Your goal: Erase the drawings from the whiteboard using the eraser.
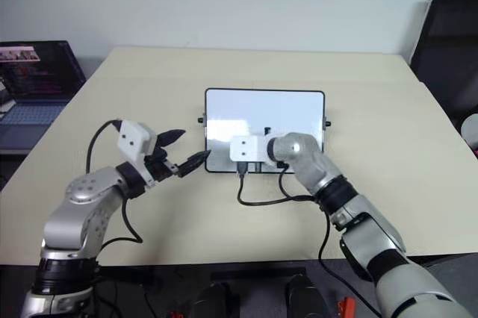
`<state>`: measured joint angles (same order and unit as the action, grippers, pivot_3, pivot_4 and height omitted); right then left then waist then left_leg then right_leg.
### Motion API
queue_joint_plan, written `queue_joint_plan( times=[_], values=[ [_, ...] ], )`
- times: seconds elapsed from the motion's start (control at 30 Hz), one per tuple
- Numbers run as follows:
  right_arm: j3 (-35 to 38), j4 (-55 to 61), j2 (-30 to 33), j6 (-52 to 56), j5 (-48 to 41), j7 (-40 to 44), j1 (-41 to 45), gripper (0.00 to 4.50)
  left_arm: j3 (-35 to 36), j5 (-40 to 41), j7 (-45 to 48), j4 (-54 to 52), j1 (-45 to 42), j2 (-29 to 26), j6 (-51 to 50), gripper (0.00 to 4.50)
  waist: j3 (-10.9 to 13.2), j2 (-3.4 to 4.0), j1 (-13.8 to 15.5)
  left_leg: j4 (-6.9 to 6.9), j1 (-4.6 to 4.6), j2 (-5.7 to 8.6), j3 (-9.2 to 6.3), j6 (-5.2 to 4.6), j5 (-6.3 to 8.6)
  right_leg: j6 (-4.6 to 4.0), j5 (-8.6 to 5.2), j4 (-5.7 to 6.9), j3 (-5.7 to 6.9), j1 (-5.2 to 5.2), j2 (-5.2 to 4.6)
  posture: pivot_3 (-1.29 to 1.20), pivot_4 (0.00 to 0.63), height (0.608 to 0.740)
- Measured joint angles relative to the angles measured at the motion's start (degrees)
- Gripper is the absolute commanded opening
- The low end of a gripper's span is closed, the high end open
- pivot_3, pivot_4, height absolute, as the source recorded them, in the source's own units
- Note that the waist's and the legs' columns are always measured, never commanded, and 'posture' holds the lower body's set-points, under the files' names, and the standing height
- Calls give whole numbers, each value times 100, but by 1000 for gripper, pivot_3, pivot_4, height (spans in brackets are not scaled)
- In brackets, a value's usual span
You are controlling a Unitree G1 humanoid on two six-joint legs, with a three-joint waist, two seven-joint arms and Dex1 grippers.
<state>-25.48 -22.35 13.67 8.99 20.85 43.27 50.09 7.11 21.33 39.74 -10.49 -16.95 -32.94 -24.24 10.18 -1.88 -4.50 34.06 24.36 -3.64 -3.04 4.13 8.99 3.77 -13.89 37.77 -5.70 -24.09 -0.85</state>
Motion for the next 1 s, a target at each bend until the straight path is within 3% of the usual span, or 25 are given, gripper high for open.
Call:
queue_joint_plan(
  times=[0.1, 0.23, 0.33, 0.47, 0.7, 1.0],
  values=[
    [600, 761, -46, 616, -340, -195, -324, 1111, -113, 33, 160, 72, -208, 5, -5, 4500, 0, 0, 4, -1, 5, -3, -3, 0, 0, 1, -1, 0, 5, -2, 1, 0, 150, 740],
    [2117, 3465, -704, 2825, -1395, -609, -1720, 1111, -397, 245, 538, 134, -866, 143, -54, 4500, 0, 0, 113, -11, 22, -5, -16, 14, 9, 38, -17, 4, 18, -13, 3, 0, 150, 740],
    [2731, 4927, -719, 4173, -1749, -866, -2488, 1111, -618, 398, 855, 113, -1138, 172, -177, 4500, 1, 1, 136, -10, 31, -4, -12, 36, 25, 37, -22, -5, 16, -15, 1, 0, 150, 740],
    [3498, 6194, -676, 5184, -1930, -1260, -3363, 1111, -1195, 418, 1382, 258, -1572, 273, -224, 4500, 1, 2, 143, -10, 31, -4, -12, 38, 26, 13, -45, -8, 18, -16, 1, 0, 150, 740],
    [4217, 6063, -270, 5616, -1557, -2340, -3751, 1111, -2091, 164, 2314, 1176, -2519, 885, 151, 4500, 1, 2, 87, 24, 24, 3, 0, 37, 25, -1, -39, -8, 3, -8, -7, 0, 150, 740],
    [4011, 4471, 73, 4799, -1784, -2594, -3293, 1111, -2767, -408, 3050, 2119, -2843, 1433, 877, 4500, 4, 6, 33, 4, 28, 3, -3, 34, 25, 10, -44, -8, 3, -10, -3, 0, 150, 740]
  ],
)
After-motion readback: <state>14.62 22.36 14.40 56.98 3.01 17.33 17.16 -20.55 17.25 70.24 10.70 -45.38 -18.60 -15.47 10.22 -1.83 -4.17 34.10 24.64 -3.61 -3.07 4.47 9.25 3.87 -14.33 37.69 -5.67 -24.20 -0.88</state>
